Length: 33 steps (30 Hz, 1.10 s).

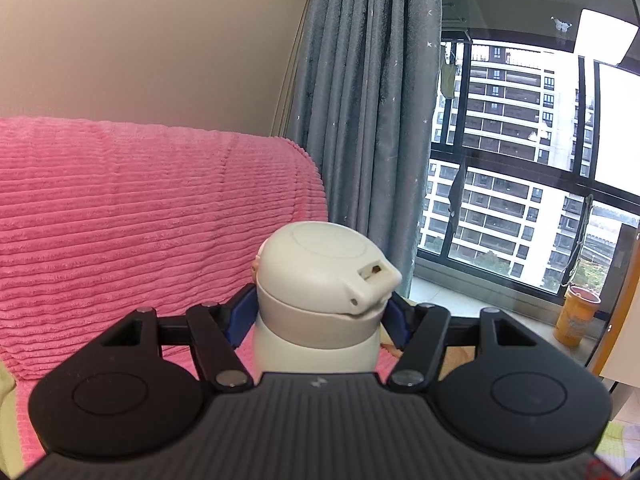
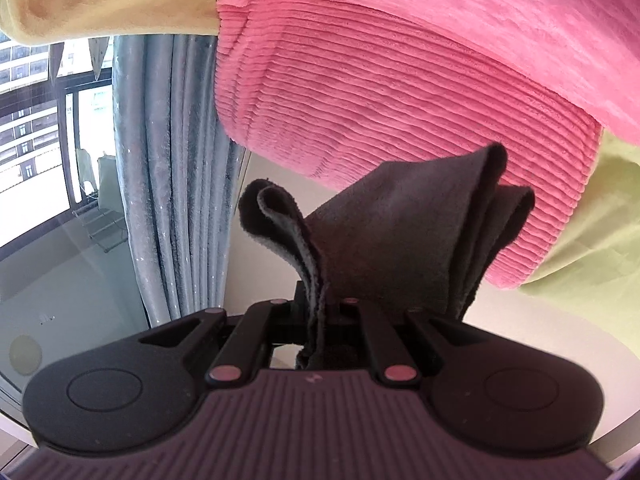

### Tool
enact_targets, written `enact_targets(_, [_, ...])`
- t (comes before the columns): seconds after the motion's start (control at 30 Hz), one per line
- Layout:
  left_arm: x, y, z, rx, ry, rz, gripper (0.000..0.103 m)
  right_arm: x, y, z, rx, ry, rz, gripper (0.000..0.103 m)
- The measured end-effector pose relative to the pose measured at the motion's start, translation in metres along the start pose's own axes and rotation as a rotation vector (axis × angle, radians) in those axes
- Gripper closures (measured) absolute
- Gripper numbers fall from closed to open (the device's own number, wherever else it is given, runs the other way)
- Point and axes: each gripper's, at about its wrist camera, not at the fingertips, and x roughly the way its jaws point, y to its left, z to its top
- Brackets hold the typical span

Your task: Clean container

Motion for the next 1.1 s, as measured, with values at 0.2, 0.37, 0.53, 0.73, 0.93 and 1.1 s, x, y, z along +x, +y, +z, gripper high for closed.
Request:
enact_targets(0.2, [0.000, 0.001, 0.001, -0.020, -0.002, -0.022, 0.037, -0.002, -0.007, 0.000, 0.023, -0.012, -0.007, 0.098])
enact_targets(0.37, [0.000, -0.001, 0.001, -0.005, -0.016, -0.008, 0.037, -0.001, -0.012, -0.001, 0.021, -0.010, -0.033, 0.098])
enact_targets(0.53, [0.001, 0.006, 0.003, -0.026, -0.017, -0.011, 0.037, 0.000, -0.016, -0.004, 0.012, 0.007, -0.083, 0.098])
enact_targets(0.73, [-0.004, 0.020, 0.008, -0.048, -0.032, 0.020, 0.037, -0.007, -0.007, -0.004, -0.010, 0.006, -0.097, 0.098])
enact_targets(0.93, [-0.001, 0.022, 0.008, -0.067, -0.035, 0.017, 0.037, -0.016, 0.013, -0.003, -0.042, -0.028, -0.015, 0.098])
enact_targets(1.1, [0.002, 0.016, 0.005, -0.063, -0.030, 0.006, 0.037, -0.001, 0.004, -0.002, -0.019, -0.004, -0.002, 0.099])
